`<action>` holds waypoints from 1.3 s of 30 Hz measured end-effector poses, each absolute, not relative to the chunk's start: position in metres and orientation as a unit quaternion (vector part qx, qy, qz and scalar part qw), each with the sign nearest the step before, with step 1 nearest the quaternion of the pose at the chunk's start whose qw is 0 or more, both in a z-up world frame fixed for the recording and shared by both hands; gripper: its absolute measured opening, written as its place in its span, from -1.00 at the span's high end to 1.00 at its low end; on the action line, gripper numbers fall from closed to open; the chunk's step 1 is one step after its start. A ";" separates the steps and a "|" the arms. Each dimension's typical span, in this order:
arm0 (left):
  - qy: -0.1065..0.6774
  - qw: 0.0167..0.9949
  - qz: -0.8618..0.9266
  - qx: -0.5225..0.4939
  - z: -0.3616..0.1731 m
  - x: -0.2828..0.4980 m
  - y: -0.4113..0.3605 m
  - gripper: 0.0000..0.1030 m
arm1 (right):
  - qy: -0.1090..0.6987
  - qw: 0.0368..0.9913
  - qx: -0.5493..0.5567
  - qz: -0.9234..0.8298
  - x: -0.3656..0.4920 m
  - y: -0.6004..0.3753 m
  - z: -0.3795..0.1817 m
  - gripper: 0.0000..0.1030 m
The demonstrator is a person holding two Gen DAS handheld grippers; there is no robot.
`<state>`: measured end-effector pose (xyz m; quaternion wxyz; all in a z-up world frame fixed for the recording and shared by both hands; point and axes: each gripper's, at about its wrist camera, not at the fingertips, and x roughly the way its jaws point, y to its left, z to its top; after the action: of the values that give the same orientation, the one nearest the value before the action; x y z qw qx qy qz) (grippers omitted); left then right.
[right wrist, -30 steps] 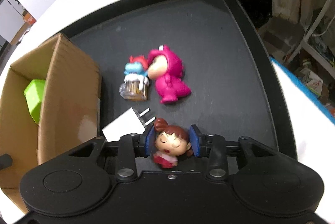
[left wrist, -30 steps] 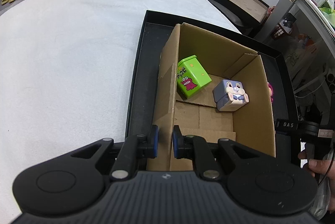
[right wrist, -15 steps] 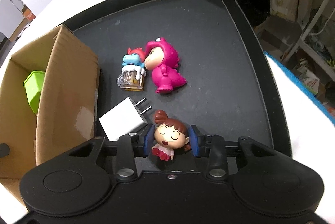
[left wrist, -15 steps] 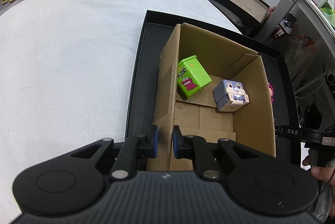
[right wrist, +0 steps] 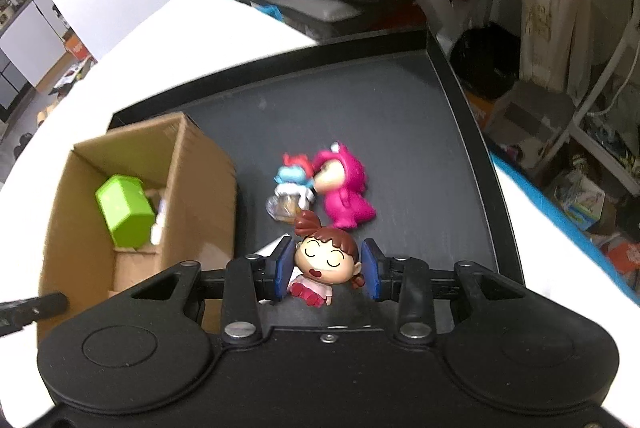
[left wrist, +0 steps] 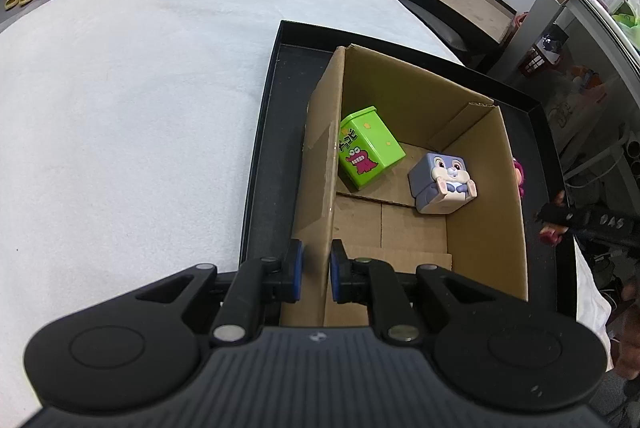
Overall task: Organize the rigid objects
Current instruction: 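Lift the girl figurine with the right tool and carry it over the box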
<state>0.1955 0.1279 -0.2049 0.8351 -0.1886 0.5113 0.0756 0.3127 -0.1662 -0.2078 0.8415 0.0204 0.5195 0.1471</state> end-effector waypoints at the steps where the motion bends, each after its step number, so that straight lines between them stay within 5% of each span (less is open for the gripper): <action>1: 0.511 0.835 0.075 -0.188 -0.205 0.195 0.128 0.75 | 0.517 0.843 0.022 0.150 0.313 -0.165 -0.203 0.31; 22: 0.511 0.836 0.072 -0.188 -0.205 0.195 0.128 0.75 | 0.482 0.847 0.037 0.219 0.315 -0.111 -0.148 0.31; 39: 0.512 0.834 0.062 -0.197 -0.205 0.195 0.133 0.75 | 0.495 0.831 0.027 0.251 0.321 -0.049 -0.168 0.29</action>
<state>0.1946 0.1330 -0.2047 0.8341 -0.1968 0.5116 0.0621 0.3205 -0.0489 -0.1675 0.8315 0.0272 0.4949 0.2509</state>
